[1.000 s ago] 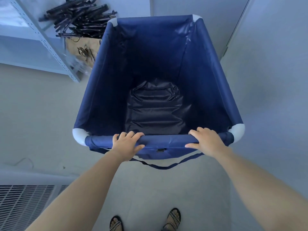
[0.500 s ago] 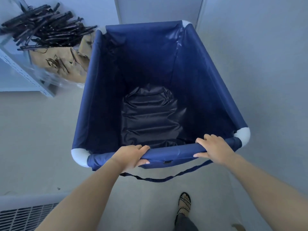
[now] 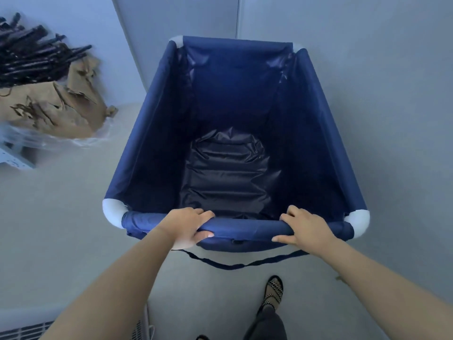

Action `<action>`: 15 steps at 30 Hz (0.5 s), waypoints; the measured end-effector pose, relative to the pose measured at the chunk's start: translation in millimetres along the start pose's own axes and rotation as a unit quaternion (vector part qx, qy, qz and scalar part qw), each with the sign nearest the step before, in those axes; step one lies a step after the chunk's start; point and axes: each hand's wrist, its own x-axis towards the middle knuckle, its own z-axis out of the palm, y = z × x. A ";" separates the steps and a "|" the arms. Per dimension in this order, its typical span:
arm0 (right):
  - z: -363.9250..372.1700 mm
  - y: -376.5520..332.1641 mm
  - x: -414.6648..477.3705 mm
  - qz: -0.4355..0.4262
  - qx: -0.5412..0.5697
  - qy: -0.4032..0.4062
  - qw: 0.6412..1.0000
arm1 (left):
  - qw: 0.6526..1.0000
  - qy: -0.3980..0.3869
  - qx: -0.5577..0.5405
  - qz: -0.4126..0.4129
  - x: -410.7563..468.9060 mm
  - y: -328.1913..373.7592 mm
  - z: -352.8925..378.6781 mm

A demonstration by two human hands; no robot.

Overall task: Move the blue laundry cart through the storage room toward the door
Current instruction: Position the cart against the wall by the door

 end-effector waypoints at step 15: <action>7.2 -47.1 3.2 0.032 -0.023 0.214 0.976 | 0.993 0.066 0.064 -0.068 24.4 -32.2 -6.2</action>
